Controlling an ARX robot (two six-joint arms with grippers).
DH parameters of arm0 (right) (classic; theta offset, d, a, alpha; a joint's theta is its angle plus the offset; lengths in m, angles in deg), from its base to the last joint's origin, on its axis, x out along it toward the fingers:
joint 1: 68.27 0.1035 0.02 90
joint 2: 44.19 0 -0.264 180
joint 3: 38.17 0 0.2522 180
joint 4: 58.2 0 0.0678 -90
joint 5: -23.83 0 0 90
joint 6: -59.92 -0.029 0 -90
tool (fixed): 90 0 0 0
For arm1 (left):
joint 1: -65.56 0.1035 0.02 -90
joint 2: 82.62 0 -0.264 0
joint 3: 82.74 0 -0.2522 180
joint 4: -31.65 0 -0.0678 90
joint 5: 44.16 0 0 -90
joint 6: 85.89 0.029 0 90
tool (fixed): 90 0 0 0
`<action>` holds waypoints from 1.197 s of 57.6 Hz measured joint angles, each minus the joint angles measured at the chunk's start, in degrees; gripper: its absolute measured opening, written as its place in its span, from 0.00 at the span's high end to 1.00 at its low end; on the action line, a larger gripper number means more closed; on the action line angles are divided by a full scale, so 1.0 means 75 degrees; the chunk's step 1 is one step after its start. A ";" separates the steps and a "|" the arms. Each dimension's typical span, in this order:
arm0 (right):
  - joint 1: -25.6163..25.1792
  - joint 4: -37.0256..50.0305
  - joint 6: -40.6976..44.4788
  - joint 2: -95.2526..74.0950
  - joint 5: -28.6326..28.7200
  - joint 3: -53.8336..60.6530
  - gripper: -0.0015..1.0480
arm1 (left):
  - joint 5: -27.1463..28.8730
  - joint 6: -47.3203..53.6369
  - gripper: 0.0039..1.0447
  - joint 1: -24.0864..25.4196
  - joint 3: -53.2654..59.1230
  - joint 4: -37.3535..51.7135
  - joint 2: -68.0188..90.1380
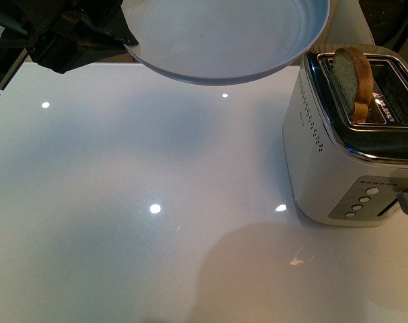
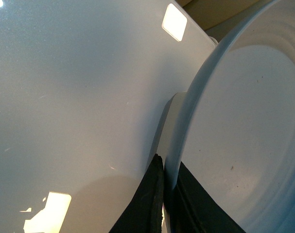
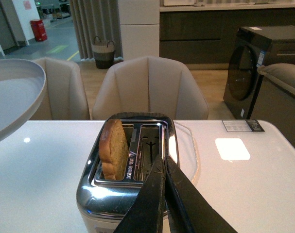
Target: Left arm holds plate, right arm toasts bread
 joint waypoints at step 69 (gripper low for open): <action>0.0000 -0.2879 0.0003 0.2859 -0.0006 0.0000 0.69 | -0.0003 -0.0003 0.97 -0.0009 -0.0003 0.0000 -0.0006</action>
